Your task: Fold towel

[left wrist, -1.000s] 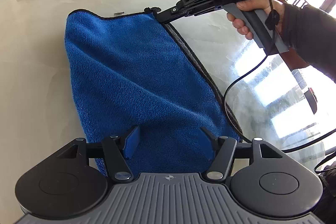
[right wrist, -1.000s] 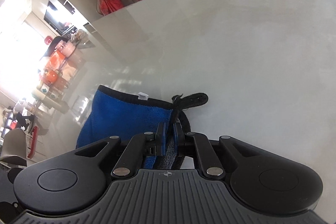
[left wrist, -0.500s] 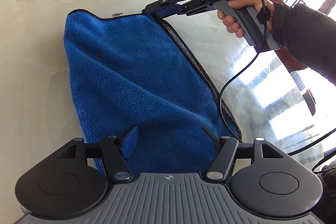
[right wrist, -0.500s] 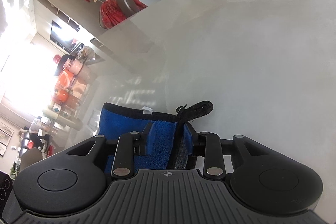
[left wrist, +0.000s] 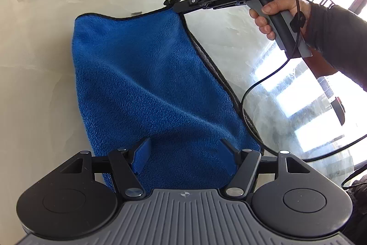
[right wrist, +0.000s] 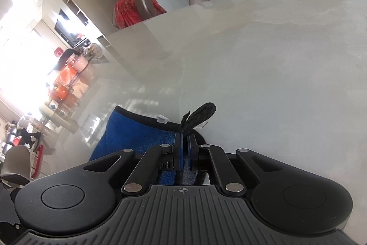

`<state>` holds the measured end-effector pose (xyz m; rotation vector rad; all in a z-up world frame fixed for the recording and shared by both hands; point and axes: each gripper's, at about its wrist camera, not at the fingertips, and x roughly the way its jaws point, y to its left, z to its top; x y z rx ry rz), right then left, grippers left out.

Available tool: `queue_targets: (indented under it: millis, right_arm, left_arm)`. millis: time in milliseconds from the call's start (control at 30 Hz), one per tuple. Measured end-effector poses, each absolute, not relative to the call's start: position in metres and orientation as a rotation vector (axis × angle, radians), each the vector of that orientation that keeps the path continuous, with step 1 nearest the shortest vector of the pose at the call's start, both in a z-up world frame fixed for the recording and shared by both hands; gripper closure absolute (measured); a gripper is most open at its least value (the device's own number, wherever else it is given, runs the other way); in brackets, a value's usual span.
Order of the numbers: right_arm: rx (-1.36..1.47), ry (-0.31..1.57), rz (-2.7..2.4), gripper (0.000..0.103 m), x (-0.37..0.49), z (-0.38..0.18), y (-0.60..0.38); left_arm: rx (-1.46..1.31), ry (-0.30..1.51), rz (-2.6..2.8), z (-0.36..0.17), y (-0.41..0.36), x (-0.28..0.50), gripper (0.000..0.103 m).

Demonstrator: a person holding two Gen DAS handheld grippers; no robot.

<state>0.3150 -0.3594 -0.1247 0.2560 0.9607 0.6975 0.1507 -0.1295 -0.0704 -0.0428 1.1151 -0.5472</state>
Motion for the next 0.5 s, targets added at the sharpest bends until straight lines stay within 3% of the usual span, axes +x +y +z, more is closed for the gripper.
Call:
queue_targets:
  millis: [167, 300, 500]
  right_arm:
    - [0.224, 0.997, 0.672, 0.096, 0.318, -0.130, -0.357]
    - [0.255, 1.058, 0.685, 0.069, 0.316, -0.131, -0.354]
    - [0.219, 1.096, 0.736, 0.069, 0.258, -0.116, -0.354]
  left_arm:
    - [-0.036, 1.115, -0.553, -0.071, -0.131, 0.151, 0.032]
    - [-0.015, 1.114, -0.554, -0.070, -0.135, 0.149, 0.032]
    - [-0.039, 1.113, -0.557, -0.067, -0.130, 0.148, 0.032]
